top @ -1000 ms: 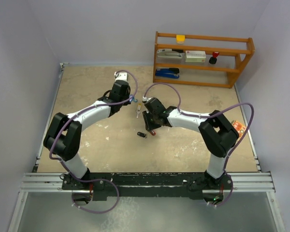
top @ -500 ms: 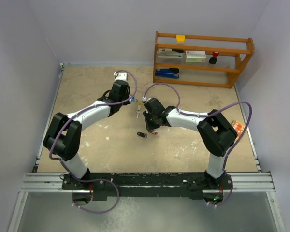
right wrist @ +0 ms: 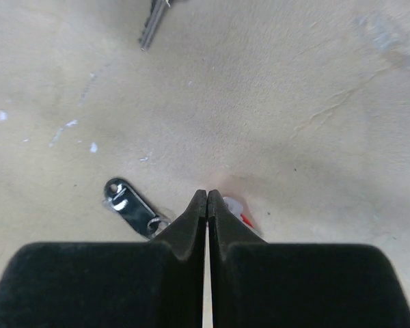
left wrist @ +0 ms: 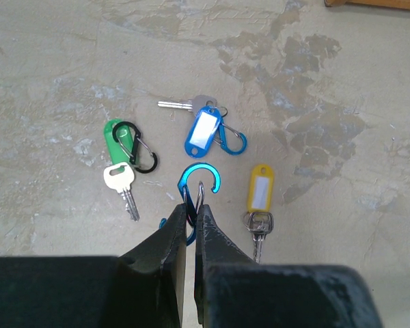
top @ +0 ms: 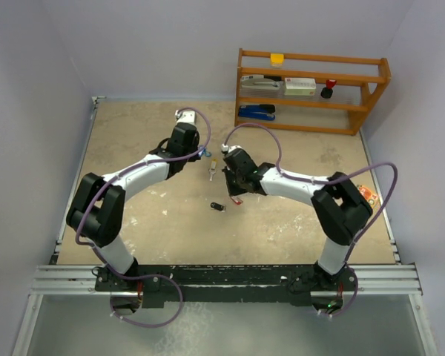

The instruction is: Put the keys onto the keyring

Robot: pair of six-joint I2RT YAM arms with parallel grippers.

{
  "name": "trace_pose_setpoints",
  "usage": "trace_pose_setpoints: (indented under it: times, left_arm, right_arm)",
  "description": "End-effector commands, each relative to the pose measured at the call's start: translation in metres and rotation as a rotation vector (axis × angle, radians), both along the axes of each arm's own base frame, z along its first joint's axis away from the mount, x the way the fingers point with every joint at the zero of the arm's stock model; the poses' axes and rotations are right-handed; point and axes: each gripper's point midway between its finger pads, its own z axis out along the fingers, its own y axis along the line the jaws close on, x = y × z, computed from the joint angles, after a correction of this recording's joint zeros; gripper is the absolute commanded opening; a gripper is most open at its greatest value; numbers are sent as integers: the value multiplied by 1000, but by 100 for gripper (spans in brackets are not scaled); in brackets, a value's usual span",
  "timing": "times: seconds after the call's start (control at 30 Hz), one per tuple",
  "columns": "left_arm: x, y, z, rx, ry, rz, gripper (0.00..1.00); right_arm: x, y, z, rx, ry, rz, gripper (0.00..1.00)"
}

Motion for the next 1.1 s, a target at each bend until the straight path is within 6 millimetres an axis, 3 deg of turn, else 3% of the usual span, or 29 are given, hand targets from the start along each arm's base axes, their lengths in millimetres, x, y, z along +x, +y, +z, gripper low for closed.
trace_pose_setpoints:
  times: [0.0, 0.17, 0.43, 0.7, 1.07]
  left_arm:
    - [3, -4, 34, -73, -85, -21, 0]
    - [1, -20, 45, -152, -109, -78, 0]
    - [-6, -49, 73, -318, -151, -170, 0]
    - [-16, -67, 95, -429, -183, -246, 0]
    - [-31, -81, 80, -429, -53, -321, 0]
  right_arm:
    - [20, 2, 74, 109, -234, -7, 0]
    - [29, -3, 113, 150, -384, 11, 0]
    - [32, 4, 146, 256, -509, 57, 0]
    - [36, 9, 162, 346, -551, 78, 0]
    - [52, 2, 166, 365, -599, 88, 0]
